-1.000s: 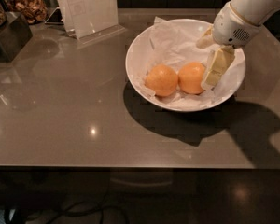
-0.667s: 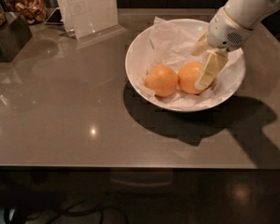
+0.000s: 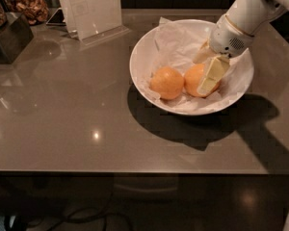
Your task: Pick orange from white bowl
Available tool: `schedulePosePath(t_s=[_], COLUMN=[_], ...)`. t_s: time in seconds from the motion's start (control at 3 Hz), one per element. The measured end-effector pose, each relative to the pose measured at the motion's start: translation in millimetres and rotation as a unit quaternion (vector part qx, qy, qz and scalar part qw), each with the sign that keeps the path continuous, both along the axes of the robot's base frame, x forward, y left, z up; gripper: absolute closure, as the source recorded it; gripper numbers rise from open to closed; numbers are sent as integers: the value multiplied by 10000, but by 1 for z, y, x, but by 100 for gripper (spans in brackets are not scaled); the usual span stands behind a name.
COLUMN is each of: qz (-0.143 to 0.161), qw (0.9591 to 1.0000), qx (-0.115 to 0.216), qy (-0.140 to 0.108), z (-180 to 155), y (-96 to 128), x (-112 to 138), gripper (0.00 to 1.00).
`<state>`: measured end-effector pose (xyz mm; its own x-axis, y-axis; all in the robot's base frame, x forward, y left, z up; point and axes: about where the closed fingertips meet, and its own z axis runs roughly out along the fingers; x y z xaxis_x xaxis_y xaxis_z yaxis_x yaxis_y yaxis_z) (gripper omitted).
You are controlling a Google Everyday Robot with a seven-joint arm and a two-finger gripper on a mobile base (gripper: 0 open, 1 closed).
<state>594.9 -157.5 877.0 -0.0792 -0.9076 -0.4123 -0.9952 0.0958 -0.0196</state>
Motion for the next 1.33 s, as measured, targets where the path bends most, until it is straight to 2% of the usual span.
schedulePosePath(t_s=[0.67, 1.33], qz=[-75, -104], qw=[9997, 9994], qx=[55, 38], qy=[205, 321], z=[-15, -22], y=[-2, -2], x=[0, 2], gripper=[28, 46])
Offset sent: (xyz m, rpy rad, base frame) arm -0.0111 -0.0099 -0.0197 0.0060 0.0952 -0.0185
